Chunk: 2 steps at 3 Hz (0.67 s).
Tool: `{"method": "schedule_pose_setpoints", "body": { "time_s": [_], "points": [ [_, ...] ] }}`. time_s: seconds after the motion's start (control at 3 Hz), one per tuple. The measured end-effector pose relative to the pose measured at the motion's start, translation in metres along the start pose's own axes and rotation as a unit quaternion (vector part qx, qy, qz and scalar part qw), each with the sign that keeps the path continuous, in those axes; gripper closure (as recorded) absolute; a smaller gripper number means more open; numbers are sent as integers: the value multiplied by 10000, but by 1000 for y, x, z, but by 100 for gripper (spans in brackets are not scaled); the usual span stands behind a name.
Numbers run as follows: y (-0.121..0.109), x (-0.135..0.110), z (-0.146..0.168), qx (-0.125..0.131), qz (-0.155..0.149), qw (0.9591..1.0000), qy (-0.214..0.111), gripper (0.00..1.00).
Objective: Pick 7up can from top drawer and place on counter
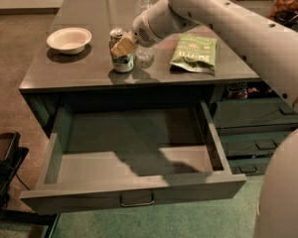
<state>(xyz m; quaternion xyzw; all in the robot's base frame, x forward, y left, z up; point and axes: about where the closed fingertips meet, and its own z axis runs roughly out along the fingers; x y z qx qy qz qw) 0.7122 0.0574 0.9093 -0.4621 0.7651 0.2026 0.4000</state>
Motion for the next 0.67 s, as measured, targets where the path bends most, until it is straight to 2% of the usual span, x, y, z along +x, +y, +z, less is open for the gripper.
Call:
{"method": "schedule_pose_setpoints", "body": {
  "time_s": [0.33,0.67],
  "points": [
    [0,0,0,-4,-1,10000,1,0],
    [0,0,0,-4,-1,10000,1,0]
  ]
}}
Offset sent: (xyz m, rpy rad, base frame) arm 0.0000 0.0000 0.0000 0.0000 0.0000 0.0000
